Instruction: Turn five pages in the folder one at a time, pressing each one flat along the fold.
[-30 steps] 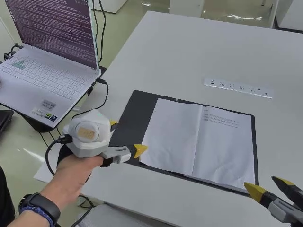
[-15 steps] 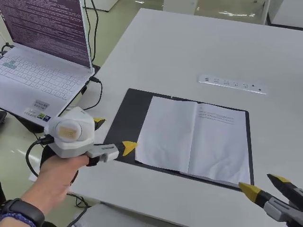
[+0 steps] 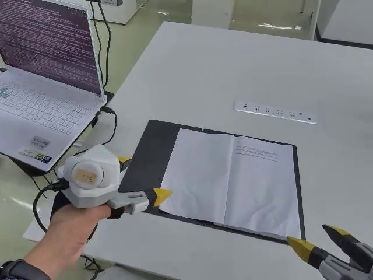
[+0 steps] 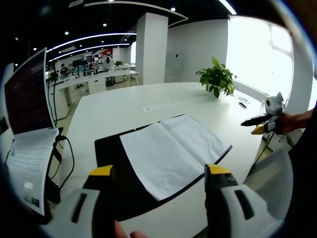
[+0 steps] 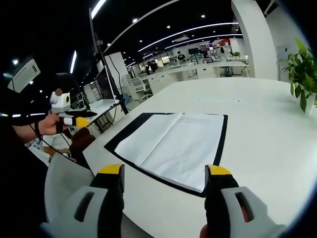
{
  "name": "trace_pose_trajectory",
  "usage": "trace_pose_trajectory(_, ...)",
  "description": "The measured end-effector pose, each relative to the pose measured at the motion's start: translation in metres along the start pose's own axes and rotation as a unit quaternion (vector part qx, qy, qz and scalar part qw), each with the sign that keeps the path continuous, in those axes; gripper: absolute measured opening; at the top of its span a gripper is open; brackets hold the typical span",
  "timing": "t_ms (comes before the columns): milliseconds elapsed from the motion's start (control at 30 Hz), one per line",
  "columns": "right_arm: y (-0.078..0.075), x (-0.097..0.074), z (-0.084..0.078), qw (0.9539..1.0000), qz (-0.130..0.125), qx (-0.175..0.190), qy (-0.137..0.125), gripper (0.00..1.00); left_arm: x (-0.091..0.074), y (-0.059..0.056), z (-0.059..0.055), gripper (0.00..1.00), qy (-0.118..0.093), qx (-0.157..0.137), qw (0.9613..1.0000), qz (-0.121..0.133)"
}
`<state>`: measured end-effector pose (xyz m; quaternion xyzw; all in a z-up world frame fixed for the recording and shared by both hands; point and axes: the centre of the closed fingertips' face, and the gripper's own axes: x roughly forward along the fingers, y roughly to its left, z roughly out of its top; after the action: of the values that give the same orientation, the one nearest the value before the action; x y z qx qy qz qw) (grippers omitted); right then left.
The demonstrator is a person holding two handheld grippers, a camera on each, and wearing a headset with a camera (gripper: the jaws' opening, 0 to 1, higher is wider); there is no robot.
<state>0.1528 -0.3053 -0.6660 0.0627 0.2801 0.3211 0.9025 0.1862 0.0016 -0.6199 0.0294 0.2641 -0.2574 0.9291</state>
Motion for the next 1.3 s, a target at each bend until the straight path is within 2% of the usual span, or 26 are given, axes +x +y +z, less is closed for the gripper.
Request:
trace_pose_trajectory(100, 0.001, -0.001, 0.000, 1.0000, 0.001, -0.001, 0.000, 0.65, 0.008, -0.002, 0.004, 0.73, 0.000, 0.006, 0.9999, -0.009)
trace_pose_trajectory(467, -0.002, -0.006, -0.003, 1.0000, -0.002, 0.000, 0.003, 0.65, 0.024, -0.025, 0.016, 0.74, -0.001, 0.022, 0.9991, -0.036)
trace_pose_trajectory(600, -0.001, -0.006, -0.005, 1.0000, -0.002, 0.000, 0.004, 0.66, 0.033, -0.029, 0.019, 0.74, 0.000, 0.027, 0.9985, -0.048)
trace_pose_trajectory(1300, -0.006, -0.009, -0.008, 1.0000, -0.004, 0.004, 0.006, 0.67, 0.070, -0.065, 0.026, 0.74, 0.009, 0.047, 0.9945, -0.093)
